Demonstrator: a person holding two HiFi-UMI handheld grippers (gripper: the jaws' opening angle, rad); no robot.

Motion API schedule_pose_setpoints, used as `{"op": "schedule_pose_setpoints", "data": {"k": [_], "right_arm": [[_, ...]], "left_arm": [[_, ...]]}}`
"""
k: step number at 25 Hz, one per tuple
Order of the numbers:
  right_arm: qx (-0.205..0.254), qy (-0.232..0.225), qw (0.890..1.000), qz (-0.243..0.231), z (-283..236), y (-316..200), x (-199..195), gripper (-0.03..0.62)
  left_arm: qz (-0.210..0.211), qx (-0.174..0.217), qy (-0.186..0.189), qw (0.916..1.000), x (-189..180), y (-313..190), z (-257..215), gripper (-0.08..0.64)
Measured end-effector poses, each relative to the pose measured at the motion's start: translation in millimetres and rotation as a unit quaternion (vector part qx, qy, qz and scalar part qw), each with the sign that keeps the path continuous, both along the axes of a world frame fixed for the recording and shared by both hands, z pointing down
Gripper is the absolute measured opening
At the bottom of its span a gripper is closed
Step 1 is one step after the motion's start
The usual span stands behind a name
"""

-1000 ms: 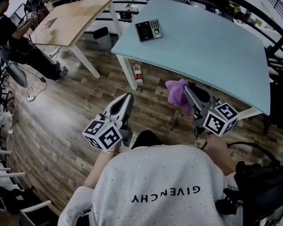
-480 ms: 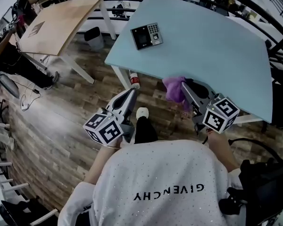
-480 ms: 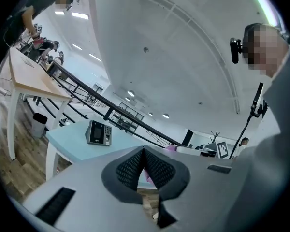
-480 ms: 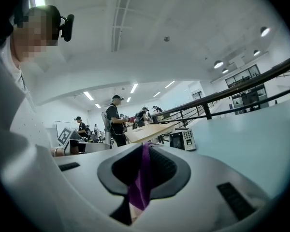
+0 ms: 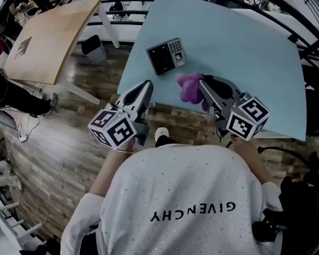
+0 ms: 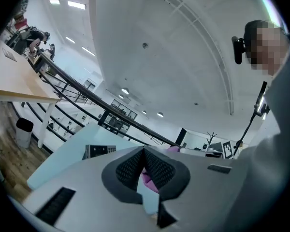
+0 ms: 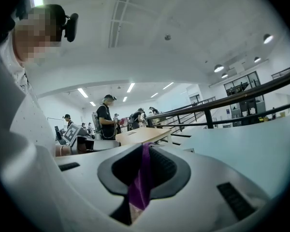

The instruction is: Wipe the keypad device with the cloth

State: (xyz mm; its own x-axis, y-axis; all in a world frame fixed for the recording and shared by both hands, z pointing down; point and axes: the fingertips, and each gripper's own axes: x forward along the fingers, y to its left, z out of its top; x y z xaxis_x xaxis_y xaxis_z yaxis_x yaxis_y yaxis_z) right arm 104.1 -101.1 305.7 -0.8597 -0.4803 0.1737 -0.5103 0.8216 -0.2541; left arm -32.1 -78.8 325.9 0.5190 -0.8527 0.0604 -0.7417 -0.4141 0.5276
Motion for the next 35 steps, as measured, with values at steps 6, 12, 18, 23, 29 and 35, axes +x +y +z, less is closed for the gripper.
{"op": "schedule_pose_setpoints", "data": {"k": [6,12,18,23,29,35], "right_arm": [[-0.003,0.005,1.000,0.006,5.0,-53.9,-51.4,0.044],[-0.014,0.015,1.000,0.008,23.4,-90.3,-99.0,0.044],[-0.043,0.053,0.998,0.001,65.0,-104.4,-119.7,0.044],[-0.058,0.075,0.995,-0.018,82.2,-114.3,-149.4,0.044],[-0.056,0.117,0.991,-0.014,105.4,-129.2,-160.0,0.044],[-0.053,0.163,0.985,-0.015,125.4,-146.6,-157.4,0.046]], "left_arm": [[0.043,-0.003,-0.020,0.9989,-38.0,-56.3,2.5,0.001],[0.062,-0.022,-0.028,0.9974,-64.1,-97.7,21.0,0.001],[0.068,-0.037,-0.028,0.9966,-62.7,-122.2,49.9,0.001],[0.053,-0.064,-0.011,0.9965,-77.0,-128.9,66.7,0.000],[0.067,-0.087,-0.023,0.9937,-76.2,-127.5,78.5,0.001],[0.075,-0.095,-0.025,0.9923,-81.8,-126.0,83.8,0.000]]}}
